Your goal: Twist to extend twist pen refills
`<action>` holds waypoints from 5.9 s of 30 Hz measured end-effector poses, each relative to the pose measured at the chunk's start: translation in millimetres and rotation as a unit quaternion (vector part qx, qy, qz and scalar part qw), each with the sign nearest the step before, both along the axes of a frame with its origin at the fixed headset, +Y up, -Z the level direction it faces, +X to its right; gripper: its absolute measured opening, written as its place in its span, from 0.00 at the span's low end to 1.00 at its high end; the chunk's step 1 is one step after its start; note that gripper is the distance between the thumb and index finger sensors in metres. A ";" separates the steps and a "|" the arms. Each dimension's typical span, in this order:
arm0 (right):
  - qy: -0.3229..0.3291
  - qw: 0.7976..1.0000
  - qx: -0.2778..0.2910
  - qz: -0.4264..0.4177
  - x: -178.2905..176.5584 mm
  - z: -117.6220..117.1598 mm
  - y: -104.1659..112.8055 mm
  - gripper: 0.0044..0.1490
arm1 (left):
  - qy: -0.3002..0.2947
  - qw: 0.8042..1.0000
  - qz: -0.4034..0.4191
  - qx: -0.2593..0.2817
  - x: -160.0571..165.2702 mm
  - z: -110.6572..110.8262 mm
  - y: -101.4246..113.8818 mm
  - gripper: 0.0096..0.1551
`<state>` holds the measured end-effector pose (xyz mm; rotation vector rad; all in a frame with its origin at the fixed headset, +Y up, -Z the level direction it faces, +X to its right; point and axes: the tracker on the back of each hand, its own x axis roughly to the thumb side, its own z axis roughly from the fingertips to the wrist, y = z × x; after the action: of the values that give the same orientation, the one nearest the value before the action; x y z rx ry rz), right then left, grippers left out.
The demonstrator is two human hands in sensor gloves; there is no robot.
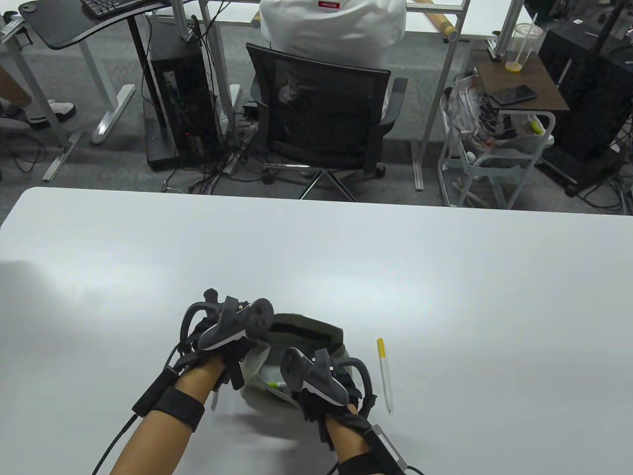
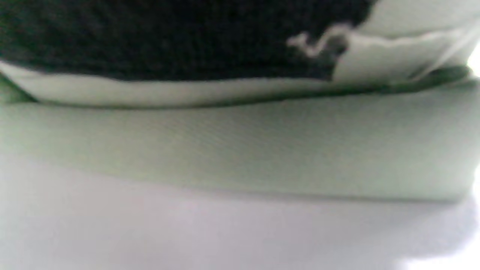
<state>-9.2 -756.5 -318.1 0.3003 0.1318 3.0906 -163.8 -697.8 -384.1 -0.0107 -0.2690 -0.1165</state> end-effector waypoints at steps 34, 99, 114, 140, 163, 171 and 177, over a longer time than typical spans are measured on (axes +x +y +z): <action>-0.048 0.916 0.190 -0.351 48.6 34.9 81.8 0.29 | -0.045 0.958 0.273 0.081 0.0 52.4 118.5 0.38; -0.080 0.914 0.197 -0.346 60.0 32.3 85.3 0.28 | 0.035 0.990 0.012 0.136 -75.6 73.4 48.1 0.48; -0.282 0.938 0.115 -0.168 162.6 20.0 86.9 0.31 | 0.139 0.987 0.085 0.012 -156.4 79.5 -34.5 0.54; -0.344 0.938 -0.030 0.031 185.4 -6.3 -6.8 0.36 | 0.140 0.985 0.105 -0.010 -152.6 81.5 -37.5 0.53; -0.308 0.942 0.117 -0.055 166.3 9.2 54.2 0.40 | 0.040 0.988 0.149 0.018 -81.4 59.3 23.2 0.47; -0.151 0.967 0.178 -0.103 86.1 32.8 98.7 0.34 | 0.018 0.996 0.059 -0.064 -22.9 18.7 4.5 0.39; -0.051 0.991 0.107 -0.062 21.1 8.9 84.0 0.29 | 0.019 0.994 0.095 -0.051 -19.9 13.7 -2.3 0.24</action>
<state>11.9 -672.6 -309.2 0.1498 -0.2142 2.9899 -183.7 -700.1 -370.5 -0.0889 -0.2365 0.0869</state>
